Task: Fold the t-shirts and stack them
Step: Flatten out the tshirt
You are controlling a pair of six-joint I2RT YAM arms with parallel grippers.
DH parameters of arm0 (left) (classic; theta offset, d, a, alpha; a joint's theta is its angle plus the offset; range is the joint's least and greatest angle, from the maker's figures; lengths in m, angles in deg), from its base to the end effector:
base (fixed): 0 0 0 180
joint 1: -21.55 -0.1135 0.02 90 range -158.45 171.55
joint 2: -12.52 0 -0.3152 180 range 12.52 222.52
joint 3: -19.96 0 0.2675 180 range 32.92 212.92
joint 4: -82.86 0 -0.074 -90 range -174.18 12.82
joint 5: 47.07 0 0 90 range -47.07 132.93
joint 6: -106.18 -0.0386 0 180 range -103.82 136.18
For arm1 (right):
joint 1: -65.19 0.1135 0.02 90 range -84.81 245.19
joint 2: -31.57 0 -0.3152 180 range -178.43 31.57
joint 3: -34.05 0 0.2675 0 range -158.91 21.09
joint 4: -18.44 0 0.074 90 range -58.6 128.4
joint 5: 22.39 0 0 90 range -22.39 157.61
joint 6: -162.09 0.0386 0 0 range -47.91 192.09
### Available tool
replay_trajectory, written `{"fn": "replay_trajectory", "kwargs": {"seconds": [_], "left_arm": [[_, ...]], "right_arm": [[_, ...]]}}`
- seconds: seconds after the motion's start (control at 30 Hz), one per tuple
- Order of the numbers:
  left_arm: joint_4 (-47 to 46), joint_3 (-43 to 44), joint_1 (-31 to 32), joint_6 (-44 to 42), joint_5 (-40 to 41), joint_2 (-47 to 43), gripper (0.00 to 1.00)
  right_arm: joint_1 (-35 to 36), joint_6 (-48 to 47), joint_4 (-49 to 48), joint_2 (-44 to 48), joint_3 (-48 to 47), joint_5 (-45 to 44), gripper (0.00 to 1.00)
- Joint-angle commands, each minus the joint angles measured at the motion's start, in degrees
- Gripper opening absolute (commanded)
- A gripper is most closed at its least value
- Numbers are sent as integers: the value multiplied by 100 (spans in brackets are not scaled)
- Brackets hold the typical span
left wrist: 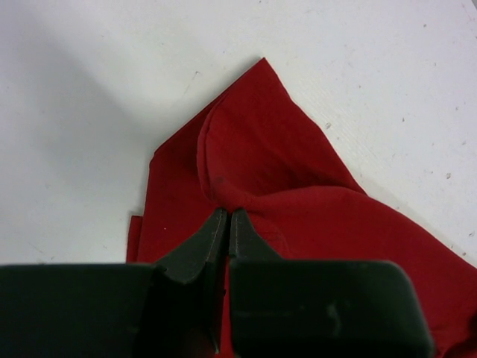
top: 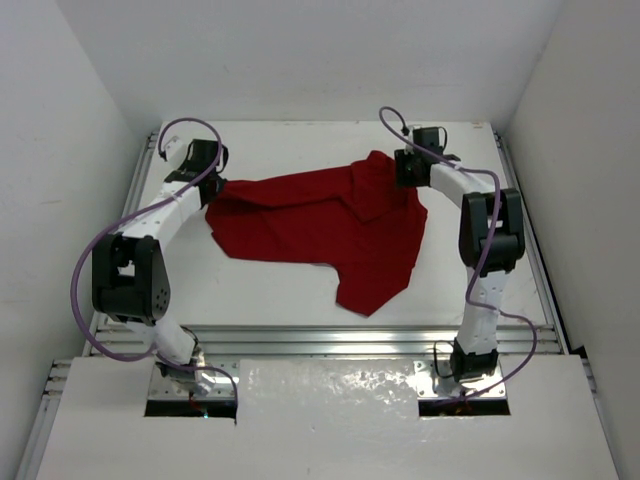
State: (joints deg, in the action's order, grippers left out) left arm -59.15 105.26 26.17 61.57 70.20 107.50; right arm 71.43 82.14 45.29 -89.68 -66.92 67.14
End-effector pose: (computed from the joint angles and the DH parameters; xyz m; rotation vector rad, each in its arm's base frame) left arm 0.3842 -0.0133 0.3025 -0.9954 2.0636 0.1281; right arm 0.5080 0.0552 0.2077 0.0835 2.3955 0.1236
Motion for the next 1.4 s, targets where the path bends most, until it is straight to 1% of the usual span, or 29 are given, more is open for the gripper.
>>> {"fn": "replay_trajectory", "kwargs": {"seconds": [0.0, 0.13, 0.33, 0.47, 0.5, 0.57, 0.6, 0.77, 0.9, 0.93, 0.97, 1.0, 1.1, 1.23, 1.27, 1.33, 1.37], "left_arm": [[-236, 193, 65, -39, 15, 38, 0], [-254, 176, 56, -65, 33, 38, 0], [-280, 176, 48, -82, -28, 100, 0], [-289, 176, 56, -91, -11, 100, 0], [-289, 176, 56, -91, -11, 100, 0], [-298, 176, 56, -91, -28, 117, 0], [-298, 176, 56, -91, -37, 126, 0], [-298, 167, 56, -100, -20, 135, 0], [-298, 184, 56, -100, -11, 117, 0], [-289, 184, 56, -100, -20, 109, 0], [-289, 202, 56, -100, -20, 109, 0], [-289, 211, 56, -118, -28, 109, 0], [-236, 307, 56, -188, -81, 65, 0], [36, 771, 74, -267, -195, -251, 0], [106, 878, 109, -293, -187, -348, 0], [404, 1315, 170, -399, -125, -690, 0], [501, 1475, 223, -469, -125, -804, 0]], "right_arm": [[-9, -108, 34, -126, -427, -120, 45], [-9, -108, 8, -276, -428, -164, 44], [-9, -117, 70, -382, -428, -182, 39], [-9, -117, -9, -312, -244, -243, 36], [-9, -108, -18, -277, -226, -252, 33], [-9, -108, -27, -250, -173, -269, 31], [-9, -108, -44, -259, -164, -269, 28], [-9, -90, 43, -408, -287, -278, 25], [-9, -73, -35, -382, -217, -261, 16], [-9, -73, -53, -303, -173, -287, 13], [0, -73, -53, -277, -164, -287, 5], [-9, -73, -53, -233, -155, -287, 0], [-9, 6, -79, 83, -68, -235, 0], [61, 383, -141, 1162, 432, -146, 0], [140, 445, -89, 1757, 512, -164, 0], [202, 655, 86, 2340, 600, -260, 0], [237, 735, 322, 2882, 583, -252, 0]]}}
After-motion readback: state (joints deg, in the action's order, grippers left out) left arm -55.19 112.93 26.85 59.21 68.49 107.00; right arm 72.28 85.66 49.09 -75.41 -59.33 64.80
